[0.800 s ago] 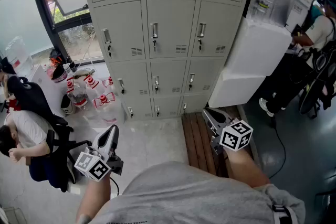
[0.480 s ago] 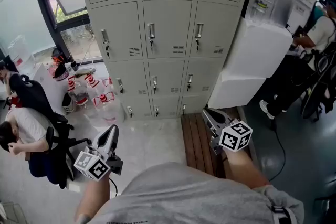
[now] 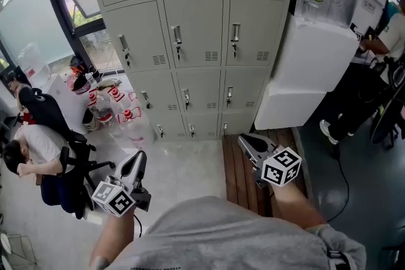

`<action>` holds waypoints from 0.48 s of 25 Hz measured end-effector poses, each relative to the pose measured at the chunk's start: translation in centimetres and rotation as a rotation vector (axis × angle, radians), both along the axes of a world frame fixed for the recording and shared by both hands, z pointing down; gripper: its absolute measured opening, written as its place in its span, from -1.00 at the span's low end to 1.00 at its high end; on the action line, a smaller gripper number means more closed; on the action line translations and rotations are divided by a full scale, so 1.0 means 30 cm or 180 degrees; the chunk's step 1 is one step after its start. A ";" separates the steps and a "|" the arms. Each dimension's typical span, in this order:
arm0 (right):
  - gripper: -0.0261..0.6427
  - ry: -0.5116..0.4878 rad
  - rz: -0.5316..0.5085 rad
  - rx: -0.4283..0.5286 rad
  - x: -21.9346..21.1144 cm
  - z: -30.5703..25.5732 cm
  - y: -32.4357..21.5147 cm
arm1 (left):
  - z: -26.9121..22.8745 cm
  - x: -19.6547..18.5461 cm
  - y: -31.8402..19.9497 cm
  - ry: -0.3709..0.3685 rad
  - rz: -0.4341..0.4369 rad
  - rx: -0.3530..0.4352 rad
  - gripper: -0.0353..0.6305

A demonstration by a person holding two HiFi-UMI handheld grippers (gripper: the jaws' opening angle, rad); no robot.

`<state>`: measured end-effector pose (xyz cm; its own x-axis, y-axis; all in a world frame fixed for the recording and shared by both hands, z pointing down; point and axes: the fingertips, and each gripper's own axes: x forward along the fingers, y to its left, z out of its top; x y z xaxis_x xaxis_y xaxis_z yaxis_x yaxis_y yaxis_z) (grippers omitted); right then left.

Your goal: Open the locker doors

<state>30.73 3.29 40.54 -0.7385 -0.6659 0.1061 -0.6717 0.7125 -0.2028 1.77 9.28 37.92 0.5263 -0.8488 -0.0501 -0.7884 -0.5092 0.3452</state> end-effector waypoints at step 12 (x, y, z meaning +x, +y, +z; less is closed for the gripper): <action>-0.90 -0.0040 -0.0437 0.0033 -0.130 0.030 -0.087 | 0.026 -0.073 -0.033 -0.0019 -0.0244 -0.0056 -0.88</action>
<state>26.82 0.67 41.44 -0.8238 -0.5596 0.0901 -0.5653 0.7996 -0.2028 -0.42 8.30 38.69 0.4598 -0.8874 -0.0319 -0.8270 -0.4411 0.3486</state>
